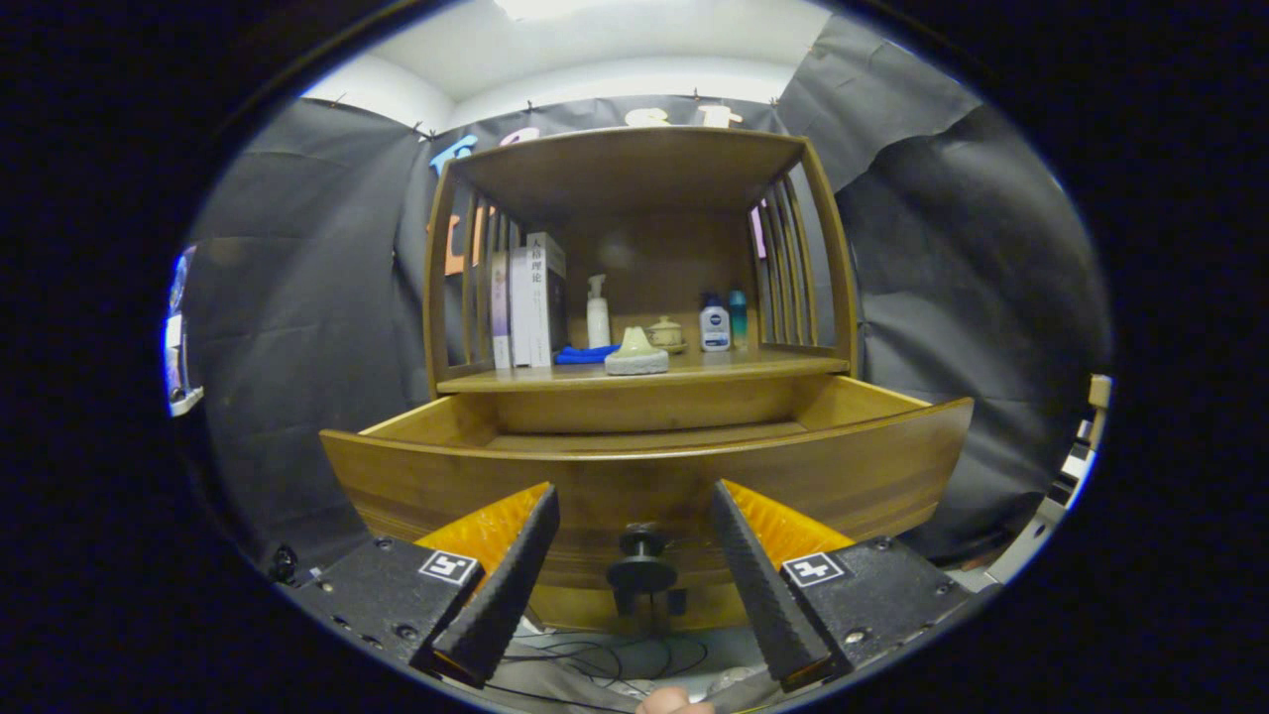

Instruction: Pull open the drawer, take out the items inside it, and place them on the countertop above the cabinet.

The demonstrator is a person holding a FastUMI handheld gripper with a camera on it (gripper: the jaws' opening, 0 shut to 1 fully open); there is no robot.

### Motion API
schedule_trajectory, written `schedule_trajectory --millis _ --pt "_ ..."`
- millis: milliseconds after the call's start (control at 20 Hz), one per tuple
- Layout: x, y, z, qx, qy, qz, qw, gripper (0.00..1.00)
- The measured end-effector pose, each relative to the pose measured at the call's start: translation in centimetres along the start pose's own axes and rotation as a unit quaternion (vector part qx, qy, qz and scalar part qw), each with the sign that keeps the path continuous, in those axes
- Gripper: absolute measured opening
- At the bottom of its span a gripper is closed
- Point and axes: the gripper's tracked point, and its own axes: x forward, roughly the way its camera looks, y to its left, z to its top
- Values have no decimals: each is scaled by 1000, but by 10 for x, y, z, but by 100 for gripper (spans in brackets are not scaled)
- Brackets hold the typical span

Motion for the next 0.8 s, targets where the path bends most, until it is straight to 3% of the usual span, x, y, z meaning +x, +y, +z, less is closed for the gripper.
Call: schedule_trajectory --millis 350,800 --pt "19 -2 -20 1 34 -11 999 97" --pt "20 -1 -19 -12 21 -15 1000 97"
